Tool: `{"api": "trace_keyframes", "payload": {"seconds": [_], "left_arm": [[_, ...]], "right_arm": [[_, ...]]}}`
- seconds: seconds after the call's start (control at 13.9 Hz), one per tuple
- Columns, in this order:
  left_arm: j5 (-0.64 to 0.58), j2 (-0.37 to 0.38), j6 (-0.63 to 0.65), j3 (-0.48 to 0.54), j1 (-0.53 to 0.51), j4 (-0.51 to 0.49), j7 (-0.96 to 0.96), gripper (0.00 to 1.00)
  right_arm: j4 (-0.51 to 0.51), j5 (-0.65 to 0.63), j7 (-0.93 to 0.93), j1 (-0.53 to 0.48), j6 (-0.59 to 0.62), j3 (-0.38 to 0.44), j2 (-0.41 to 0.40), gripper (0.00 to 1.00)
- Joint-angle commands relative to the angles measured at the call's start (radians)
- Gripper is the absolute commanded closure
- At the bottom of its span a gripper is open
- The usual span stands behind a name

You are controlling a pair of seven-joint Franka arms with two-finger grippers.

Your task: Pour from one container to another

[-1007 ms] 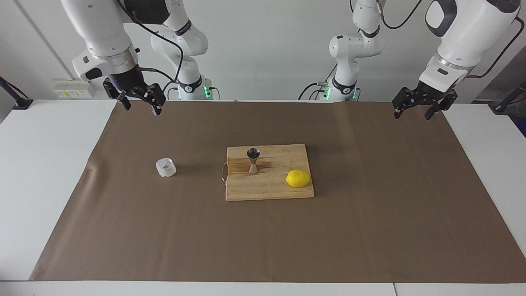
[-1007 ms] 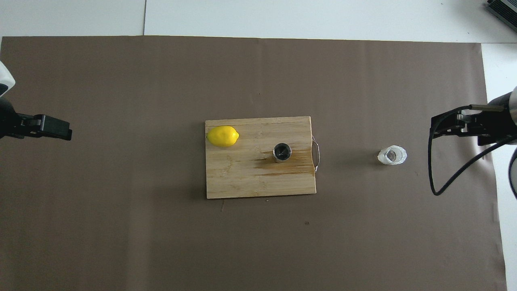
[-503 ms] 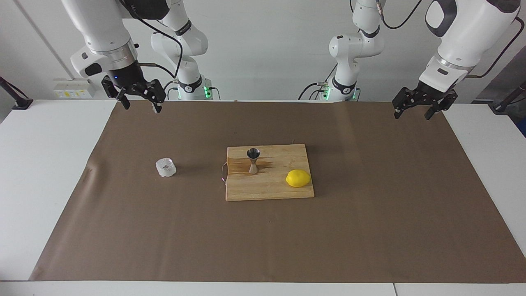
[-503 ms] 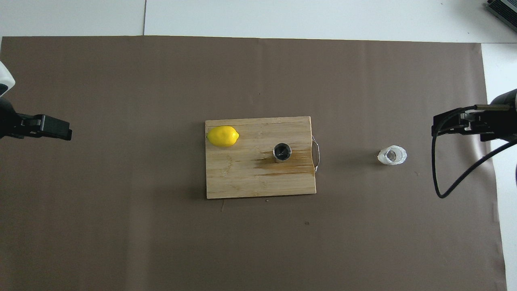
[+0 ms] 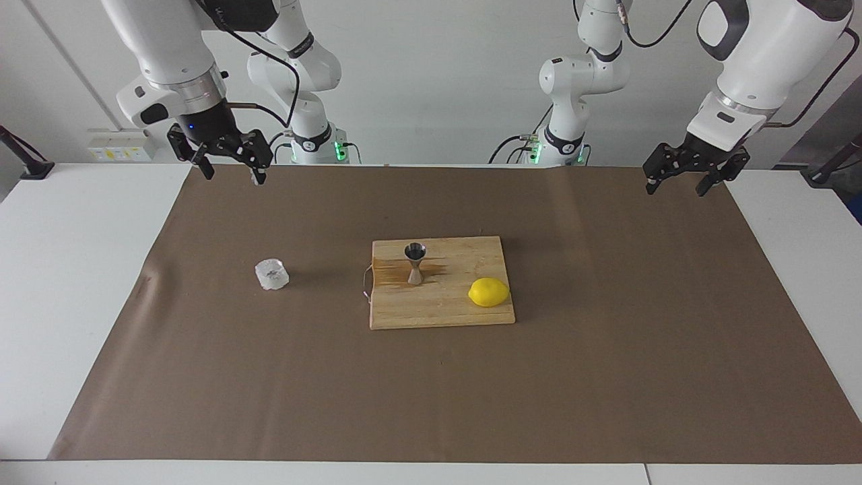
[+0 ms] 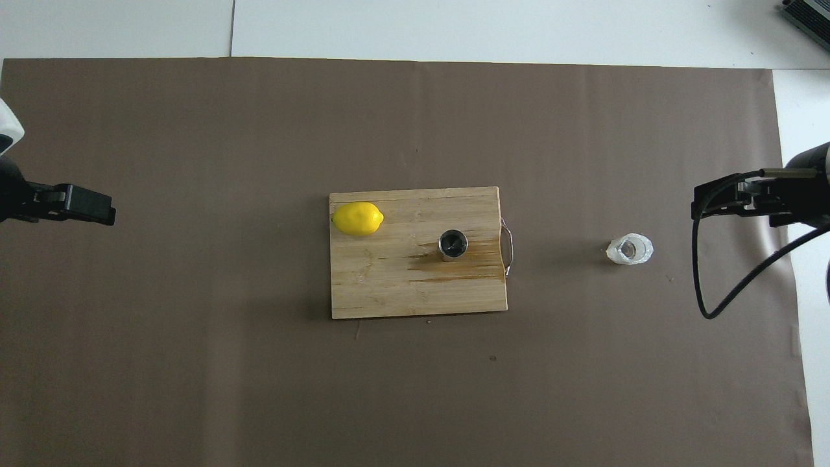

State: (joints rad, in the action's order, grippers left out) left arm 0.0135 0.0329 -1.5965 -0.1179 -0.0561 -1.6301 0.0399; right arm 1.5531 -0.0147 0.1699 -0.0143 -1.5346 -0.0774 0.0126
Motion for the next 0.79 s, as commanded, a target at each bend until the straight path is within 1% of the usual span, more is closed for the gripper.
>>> {"api": "trace_keyframes", "payload": {"seconds": [0.0, 0.5, 0.72], "left_arm": [[-0.012, 0.010, 0.000, -0.006, -0.008, -0.011, 0.008, 0.00], [-0.012, 0.010, 0.000, -0.006, -0.008, -0.011, 0.008, 0.00], [-0.012, 0.010, 0.000, -0.006, -0.008, -0.013, 0.008, 0.00]], "right_arm": [[0.002, 0.021, -0.018, 0.060, -0.001, 0.065, 0.004, 0.00], [0.013, 0.021, -0.024, 0.056, 0.001, 0.065, 0.009, 0.00], [0.044, 0.019, -0.050, 0.054, -0.001, 0.065, 0.026, 0.00]]}}
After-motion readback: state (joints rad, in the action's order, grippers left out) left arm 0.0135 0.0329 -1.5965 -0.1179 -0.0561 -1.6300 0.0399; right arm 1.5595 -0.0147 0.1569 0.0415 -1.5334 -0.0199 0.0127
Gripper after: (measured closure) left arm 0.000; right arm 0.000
